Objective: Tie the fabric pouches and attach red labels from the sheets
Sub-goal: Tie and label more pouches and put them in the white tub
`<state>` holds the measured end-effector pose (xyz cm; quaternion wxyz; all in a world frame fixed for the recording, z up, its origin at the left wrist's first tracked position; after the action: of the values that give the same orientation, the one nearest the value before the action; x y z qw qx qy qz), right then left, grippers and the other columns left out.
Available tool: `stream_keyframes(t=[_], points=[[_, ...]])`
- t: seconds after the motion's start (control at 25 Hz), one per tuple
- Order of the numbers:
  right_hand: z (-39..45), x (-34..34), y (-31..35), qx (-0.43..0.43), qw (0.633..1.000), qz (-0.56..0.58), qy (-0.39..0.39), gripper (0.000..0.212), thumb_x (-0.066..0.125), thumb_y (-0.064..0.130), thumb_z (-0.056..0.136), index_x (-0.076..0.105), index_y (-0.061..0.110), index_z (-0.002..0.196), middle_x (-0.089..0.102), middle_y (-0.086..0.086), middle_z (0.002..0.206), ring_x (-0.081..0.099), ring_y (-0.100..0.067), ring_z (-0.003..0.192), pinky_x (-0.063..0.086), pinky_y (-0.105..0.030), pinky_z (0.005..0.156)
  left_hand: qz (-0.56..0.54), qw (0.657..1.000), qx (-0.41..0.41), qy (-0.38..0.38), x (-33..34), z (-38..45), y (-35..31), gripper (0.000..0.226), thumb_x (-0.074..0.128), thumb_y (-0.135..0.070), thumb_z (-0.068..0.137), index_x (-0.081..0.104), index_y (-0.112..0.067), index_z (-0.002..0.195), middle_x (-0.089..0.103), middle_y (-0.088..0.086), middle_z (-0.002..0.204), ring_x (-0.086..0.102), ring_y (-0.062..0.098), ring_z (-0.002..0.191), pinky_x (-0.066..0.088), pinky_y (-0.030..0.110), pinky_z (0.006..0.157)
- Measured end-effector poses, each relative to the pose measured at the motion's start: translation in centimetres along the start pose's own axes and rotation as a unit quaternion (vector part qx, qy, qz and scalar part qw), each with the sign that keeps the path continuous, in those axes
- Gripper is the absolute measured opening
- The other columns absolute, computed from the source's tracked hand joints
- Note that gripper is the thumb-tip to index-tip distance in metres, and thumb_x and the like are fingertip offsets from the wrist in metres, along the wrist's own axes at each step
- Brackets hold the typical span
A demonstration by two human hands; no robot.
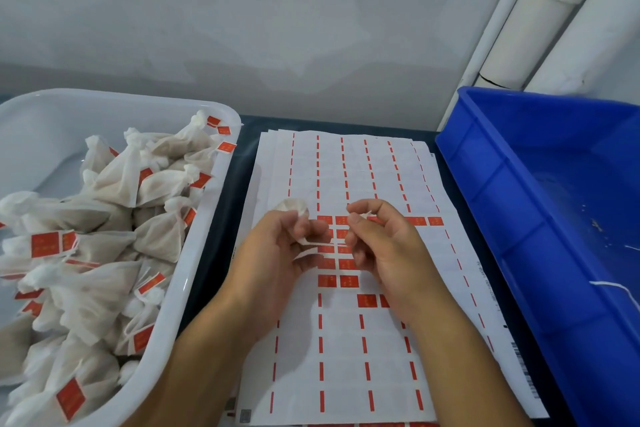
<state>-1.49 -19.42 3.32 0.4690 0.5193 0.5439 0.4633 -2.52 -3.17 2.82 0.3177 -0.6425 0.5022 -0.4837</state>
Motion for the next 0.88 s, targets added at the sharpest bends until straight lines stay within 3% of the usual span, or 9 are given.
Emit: stream_keyframes(t=[0.12,0.2,0.28,0.36,0.44,0.52,0.64,0.8,0.88], points=[[-0.1,-0.2,0.4,-0.045,0.999,-0.009,-0.024,0.01,0.062,0.033,0.102,0.066,0.04,0.107,0.073,0.003,0.079,0.063,-0.008,0.063,0.054,-0.018,0.063,0.287,0.958,-0.019,0.009,0.3,-0.1,0.3,0.065,0.035,-0.088,0.083,0.073,-0.035,0.088,0.075,-0.021,0.079,0.074,0.002,0.076,0.059,0.025,0.069],[-0.4,-0.3,1.0,-0.105,0.994,-0.018,-0.038,0.012,0.064,0.03,0.101,0.064,0.035,0.112,0.074,0.004,0.081,0.068,-0.009,0.068,0.056,-0.018,0.063,0.396,0.915,0.059,0.056,0.8,-0.5,0.3,0.065,0.041,-0.09,0.081,0.074,-0.034,0.089,0.073,-0.017,0.077,0.072,0.001,0.069,0.058,0.021,0.059],[-0.8,0.0,1.7,-0.173,0.983,-0.047,-0.032,0.014,0.067,0.028,0.1,0.063,0.034,0.111,0.075,0.005,0.084,0.073,-0.013,0.079,0.06,-0.023,0.066,0.46,0.872,0.153,0.066,1.2,-0.8,0.4,0.058,0.049,-0.075,0.084,0.069,-0.021,0.078,0.065,-0.004,0.075,0.063,0.005,0.061,0.051,0.021,0.054],[-1.3,0.4,2.1,-0.223,0.971,-0.082,-0.003,0.016,0.069,0.027,0.098,0.064,0.037,0.109,0.075,0.009,0.088,0.074,-0.017,0.087,0.062,-0.028,0.068,0.487,0.846,0.208,0.062,1.5,-1.0,0.3,0.046,0.052,-0.061,0.093,0.064,-0.024,0.069,0.059,-0.003,0.071,0.059,0.008,0.062,0.049,0.023,0.052],[-1.8,0.8,2.3,-0.251,0.961,-0.117,0.025,0.014,0.071,0.033,0.096,0.066,0.041,0.107,0.073,0.013,0.095,0.072,-0.014,0.093,0.06,-0.023,0.071,0.497,0.835,0.227,0.069,1.6,-1.0,0.1,0.043,0.049,-0.052,0.097,0.062,-0.024,0.068,0.059,-0.004,0.072,0.059,0.013,0.064,0.055,0.036,0.058],[-2.1,1.1,2.5,-0.276,0.947,-0.163,0.033,0.015,0.07,0.043,0.093,0.07,0.044,0.108,0.069,0.013,0.102,0.07,-0.011,0.1,0.053,-0.013,0.08,0.495,0.83,0.241,0.088,1.7,-1.1,0.0,0.033,0.046,-0.045,0.096,0.069,-0.024,0.085,0.064,-0.005,0.076,0.062,0.013,0.07,0.056,0.042,0.066],[-2.2,1.0,2.4,-0.302,0.934,-0.19,0.04,0.021,0.069,0.045,0.091,0.072,0.044,0.112,0.063,0.01,0.11,0.068,-0.012,0.105,0.053,-0.015,0.088,0.467,0.835,0.262,0.126,2.0,-1.6,-0.1,0.032,0.038,-0.039,0.101,0.067,-0.03,0.113,0.072,-0.011,0.101,0.067,0.007,0.095,0.058,0.036,0.081],[-1.7,0.6,2.2,-0.277,0.939,-0.199,0.056,0.026,0.061,0.05,0.097,0.07,0.042,0.12,0.066,0.021,0.121,0.064,-0.007,0.117,0.051,-0.014,0.093,0.439,0.852,0.241,0.153,2.1,-1.6,0.1,0.037,0.029,-0.039,0.106,0.065,-0.037,0.1,0.07,-0.013,0.1,0.066,0.008,0.098,0.057,0.035,0.083],[-1.5,0.7,2.0,-0.265,0.94,-0.208,0.056,0.029,0.054,0.051,0.102,0.068,0.04,0.124,0.067,0.023,0.122,0.062,-0.004,0.119,0.051,-0.013,0.093,0.413,0.872,0.221,0.143,2.0,-1.6,0.0,0.041,0.026,-0.042,0.107,0.065,-0.042,0.096,0.069,-0.017,0.1,0.066,0.005,0.098,0.056,0.024,0.081]])
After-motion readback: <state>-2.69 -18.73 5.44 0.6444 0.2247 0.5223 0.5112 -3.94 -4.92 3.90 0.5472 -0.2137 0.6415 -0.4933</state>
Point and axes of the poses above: each hand's wrist, its own z-axis towards the middle knuckle, its own x-axis out of the palm, y = z × x, the point moved 4 cm from there along z, towards the middle knuckle
